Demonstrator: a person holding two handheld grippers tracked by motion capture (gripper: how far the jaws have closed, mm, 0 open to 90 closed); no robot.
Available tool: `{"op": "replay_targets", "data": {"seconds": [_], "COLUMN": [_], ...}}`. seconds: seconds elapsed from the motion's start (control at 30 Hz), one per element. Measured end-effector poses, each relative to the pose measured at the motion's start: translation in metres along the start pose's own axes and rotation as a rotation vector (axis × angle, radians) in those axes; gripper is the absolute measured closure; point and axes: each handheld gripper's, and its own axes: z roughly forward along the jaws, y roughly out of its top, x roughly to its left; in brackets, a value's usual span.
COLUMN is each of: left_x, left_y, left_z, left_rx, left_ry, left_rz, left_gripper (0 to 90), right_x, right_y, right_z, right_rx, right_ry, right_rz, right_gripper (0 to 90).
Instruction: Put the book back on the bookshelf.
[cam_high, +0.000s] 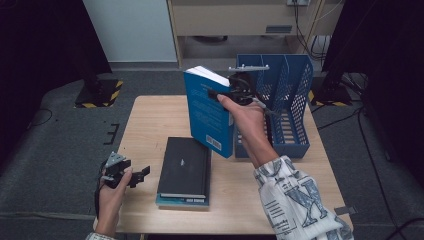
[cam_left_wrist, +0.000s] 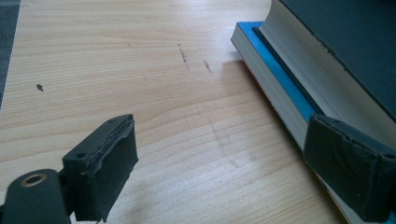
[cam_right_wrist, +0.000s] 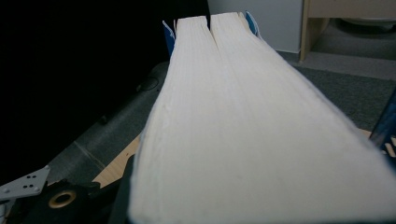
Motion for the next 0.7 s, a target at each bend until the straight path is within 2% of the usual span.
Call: {"op": "replay_targets", "data": {"seconds": [0.03,0.27,0.3,0.4,0.53,0.7], "left_x": [0.001,0.004,0.004,0.004,0.004,0.004], "left_y": [-0.001,-0.005,-0.007,-0.008,-0.01,-0.012], "left_z": [0.002,0.01,0.012,0.015,0.018,0.02], "left_rx": [0.02,0.07,0.085,0.096,0.107,0.109], "left_ry": [0.023,0.057,0.076,0.091,0.082,0.068], "left_rz": [0.008,-0.001,0.004,0.021,0.022,0.005], "left_gripper": [9.3,10.0,9.9,9.8,8.8,8.6], "right_x": [-0.003,-0.013,-0.015,-0.018,-0.024,-0.032], "right_y": [0.003,0.009,0.01,0.011,0.012,0.012], "right_z": [-0.005,-0.017,-0.02,-0.024,-0.031,-0.041], "right_rx": [-0.005,-0.013,-0.018,-0.025,-0.033,-0.042], "right_ry": [-0.012,-0.027,-0.036,-0.043,-0.059,-0.079], "right_rz": [0.003,0.025,0.032,0.039,0.046,0.053], "right_gripper": [60.3,60.3,60.3,60.3,60.3,60.3]}}
